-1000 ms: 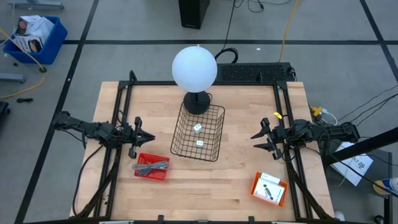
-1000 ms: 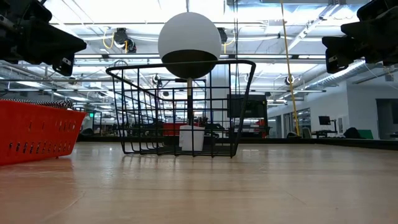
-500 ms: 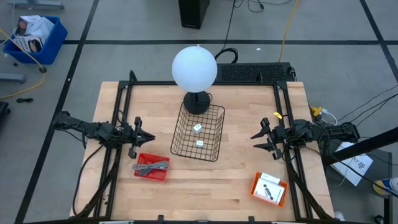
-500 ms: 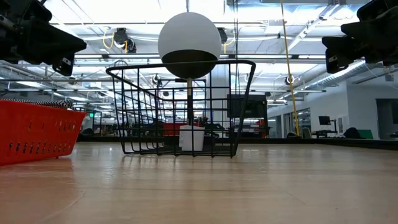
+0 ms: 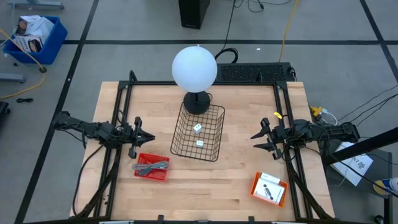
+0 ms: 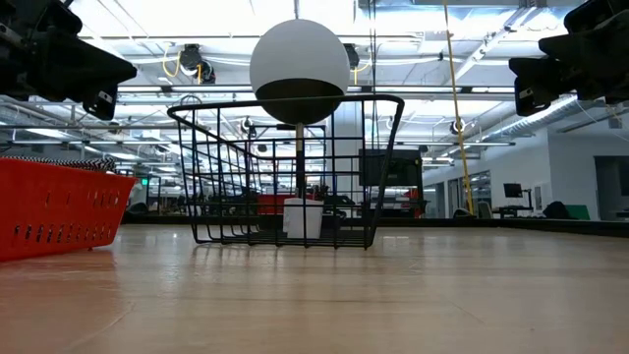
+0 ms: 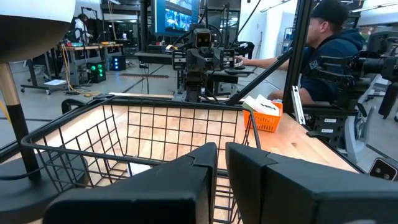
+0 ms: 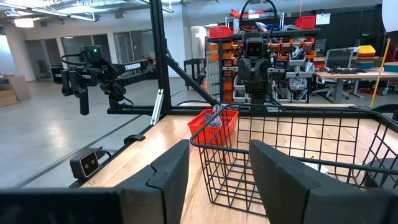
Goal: Pick and place items into bin
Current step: Return to Home Position
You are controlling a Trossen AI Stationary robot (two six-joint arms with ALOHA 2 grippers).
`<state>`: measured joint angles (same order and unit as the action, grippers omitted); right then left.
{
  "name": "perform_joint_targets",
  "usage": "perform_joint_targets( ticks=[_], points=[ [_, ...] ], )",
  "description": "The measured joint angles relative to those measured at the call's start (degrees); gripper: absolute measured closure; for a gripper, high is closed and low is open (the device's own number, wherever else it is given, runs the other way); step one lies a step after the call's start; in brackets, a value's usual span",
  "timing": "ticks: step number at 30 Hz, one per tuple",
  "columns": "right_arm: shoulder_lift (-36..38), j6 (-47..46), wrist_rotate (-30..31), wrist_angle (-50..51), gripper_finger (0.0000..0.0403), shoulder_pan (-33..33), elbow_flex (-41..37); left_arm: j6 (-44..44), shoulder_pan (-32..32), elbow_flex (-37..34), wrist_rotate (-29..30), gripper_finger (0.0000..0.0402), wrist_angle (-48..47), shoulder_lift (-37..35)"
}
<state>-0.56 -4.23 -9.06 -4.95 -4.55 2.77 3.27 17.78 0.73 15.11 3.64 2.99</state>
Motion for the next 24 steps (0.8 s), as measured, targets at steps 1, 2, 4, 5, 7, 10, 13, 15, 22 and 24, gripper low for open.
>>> perform_joint_targets(
  ticks=[1,2,4,5,7,10,13,15,22,24],
  points=[
    [0.0,0.0,0.0,0.0,0.0239,0.0,-0.01,0.0,-0.01,0.0,0.0,0.036,0.0,-0.01],
    [0.0,0.0,0.0,0.0,0.0239,0.0,0.0,0.0,-0.02,0.0,0.0,0.036,0.0,0.0],
    [0.0,0.0,0.0,0.0,0.024,0.01,0.0,0.0,-0.01,0.0,0.0,0.036,0.0,-0.01],
    [0.0,0.0,0.0,0.0,0.024,0.0,-0.01,0.0,0.0,0.0,0.0,0.036,0.0,-0.01],
    [0.0,0.0,0.0,0.01,0.0242,0.02,-0.01,0.0,0.0,0.0,0.0,0.036,0.0,-0.01],
    [0.0,0.0,0.0,0.0,0.0242,0.0,-0.01,0.0,-0.01,0.0,-0.01,0.036,0.0,-0.01],
    [0.0,0.0,0.0,0.0,0.0241,0.0,0.0,0.0,0.0,0.0,0.0,0.036,0.0,0.01],
    [0.0,-0.01,0.0,0.0,0.0241,0.0,0.0,0.0,-0.01,0.0,-0.01,0.036,0.0,0.0],
    [0.0,-0.01,0.0,0.01,0.0241,0.0,0.0,0.0,0.0,0.0,0.0,0.036,0.0,0.01],
    [0.0,-0.01,0.0,0.02,0.0239,0.0,0.0,0.0,0.0,0.0,-0.02,0.036,0.0,-0.01]
  ],
)
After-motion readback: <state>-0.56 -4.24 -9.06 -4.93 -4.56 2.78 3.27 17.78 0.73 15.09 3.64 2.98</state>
